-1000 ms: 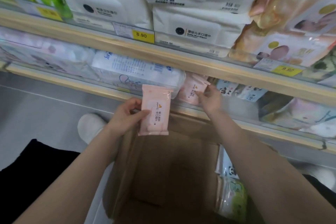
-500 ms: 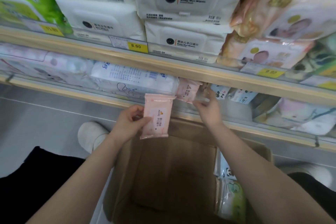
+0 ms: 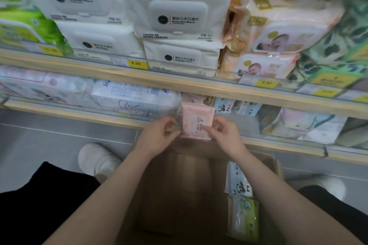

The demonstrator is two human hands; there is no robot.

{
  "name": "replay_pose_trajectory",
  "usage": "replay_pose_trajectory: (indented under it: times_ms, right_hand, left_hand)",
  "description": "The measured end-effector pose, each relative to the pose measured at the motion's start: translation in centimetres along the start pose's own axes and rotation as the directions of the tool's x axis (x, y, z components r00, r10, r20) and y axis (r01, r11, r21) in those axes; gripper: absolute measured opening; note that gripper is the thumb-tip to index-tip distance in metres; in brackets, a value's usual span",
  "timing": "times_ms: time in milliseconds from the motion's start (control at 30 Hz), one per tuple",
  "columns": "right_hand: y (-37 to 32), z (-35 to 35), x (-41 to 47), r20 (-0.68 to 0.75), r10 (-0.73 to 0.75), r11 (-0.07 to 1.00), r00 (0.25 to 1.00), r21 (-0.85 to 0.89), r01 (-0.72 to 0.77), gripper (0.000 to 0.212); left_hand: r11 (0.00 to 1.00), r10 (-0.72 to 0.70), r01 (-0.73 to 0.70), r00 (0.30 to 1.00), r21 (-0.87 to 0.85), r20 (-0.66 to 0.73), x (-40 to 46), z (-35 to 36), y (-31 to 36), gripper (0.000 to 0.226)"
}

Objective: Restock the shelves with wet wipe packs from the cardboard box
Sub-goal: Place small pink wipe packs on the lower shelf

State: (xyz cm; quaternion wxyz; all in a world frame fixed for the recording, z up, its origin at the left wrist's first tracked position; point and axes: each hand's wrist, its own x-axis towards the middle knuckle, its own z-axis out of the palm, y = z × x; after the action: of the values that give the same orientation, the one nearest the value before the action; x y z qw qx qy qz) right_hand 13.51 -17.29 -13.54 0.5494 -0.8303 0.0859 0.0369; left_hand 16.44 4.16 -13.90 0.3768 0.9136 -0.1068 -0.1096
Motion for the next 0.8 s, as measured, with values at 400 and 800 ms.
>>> replay_pose_trajectory:
  times_ms: [400, 800]
  right_hand:
    - [4.0, 4.2, 8.3, -0.153, 0.081, 0.987, 0.985, -0.125, -0.1, 0.007]
    - [2.5, -0.2, 3.9, -0.138, 0.113, 0.977, 0.984, -0.163, -0.135, 0.048]
  left_hand:
    - [0.838, 0.026, -0.048, 0.998, 0.544, 0.049, -1.7, 2.2, -6.6, 0.061]
    - [0.782, -0.053, 0.019, 0.998, 0.623, 0.035, -2.0, 2.5, -5.1, 0.061]
